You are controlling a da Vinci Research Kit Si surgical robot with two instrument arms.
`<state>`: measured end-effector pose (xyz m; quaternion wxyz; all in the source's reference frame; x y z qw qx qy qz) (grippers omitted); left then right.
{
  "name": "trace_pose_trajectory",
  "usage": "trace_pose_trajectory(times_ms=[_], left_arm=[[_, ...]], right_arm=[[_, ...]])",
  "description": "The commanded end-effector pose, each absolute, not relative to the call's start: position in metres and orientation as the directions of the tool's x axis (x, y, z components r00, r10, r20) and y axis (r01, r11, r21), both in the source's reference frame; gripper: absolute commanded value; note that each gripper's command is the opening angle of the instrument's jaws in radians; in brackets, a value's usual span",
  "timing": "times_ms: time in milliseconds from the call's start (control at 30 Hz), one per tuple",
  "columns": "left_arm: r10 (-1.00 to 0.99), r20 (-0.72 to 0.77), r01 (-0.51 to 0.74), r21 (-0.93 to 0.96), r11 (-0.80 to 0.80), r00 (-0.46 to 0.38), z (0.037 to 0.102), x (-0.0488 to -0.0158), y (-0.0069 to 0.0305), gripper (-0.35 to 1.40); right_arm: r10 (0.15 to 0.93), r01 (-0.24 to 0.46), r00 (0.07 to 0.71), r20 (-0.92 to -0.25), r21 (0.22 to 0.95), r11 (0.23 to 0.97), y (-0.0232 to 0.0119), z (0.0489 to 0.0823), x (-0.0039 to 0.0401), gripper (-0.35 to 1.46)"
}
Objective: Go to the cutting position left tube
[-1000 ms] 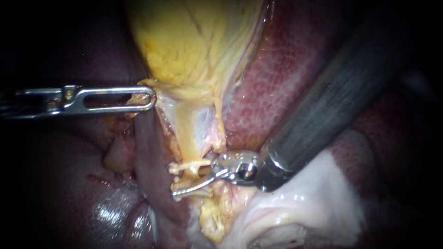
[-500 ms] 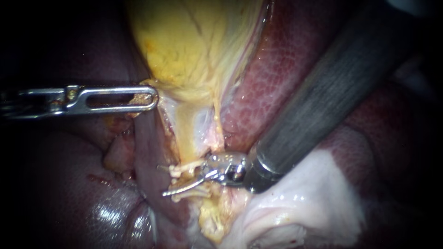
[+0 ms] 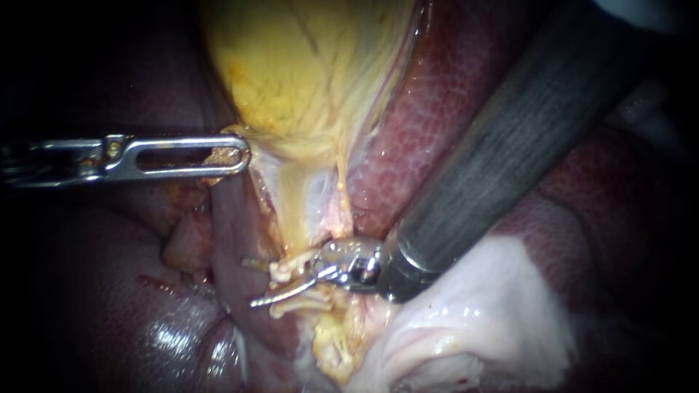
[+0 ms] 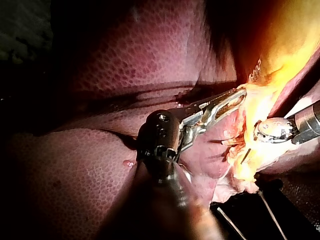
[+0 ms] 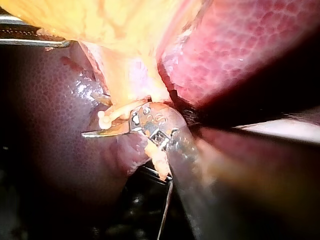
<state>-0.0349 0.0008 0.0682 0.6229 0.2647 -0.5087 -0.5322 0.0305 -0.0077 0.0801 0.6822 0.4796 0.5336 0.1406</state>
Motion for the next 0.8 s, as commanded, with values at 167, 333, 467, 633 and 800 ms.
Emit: trace_pose_trajectory(times_ms=[167,333,467,633,800], left_arm=[[-0.932,0.352,0.393,0.871,0.294,-0.084,0.0682,-0.0349,0.0008,-0.35],[-0.932,0.352,0.393,0.871,0.294,-0.084,0.0681,-0.0348,0.0008,-0.35],[-0.932,0.352,0.394,0.871,0.293,-0.084,0.0681,-0.0347,0.0008,-0.35],[-0.933,0.351,0.394,0.871,0.293,-0.084,0.0678,-0.0346,0.0007,-0.35],[-0.933,0.351,0.394,0.871,0.292,-0.084,0.0678,-0.0346,0.0008,-0.35]], right_arm=[[0.704,0.317,0.39,-0.593,0.805,0.502,-0.0077,0.0802,0.0305,1.33],[0.684,0.36,0.418,-0.597,0.801,0.479,-0.0077,0.0804,0.0296,0.32],[0.657,0.365,0.443,-0.61,0.792,0.489,-0.0081,0.0813,0.0291,-0.35],[0.652,0.364,0.444,-0.615,0.789,0.496,-0.0079,0.0817,0.0293,-0.35],[0.652,0.363,0.444,-0.614,0.789,0.496,-0.0078,0.0817,0.0294,-0.35]])
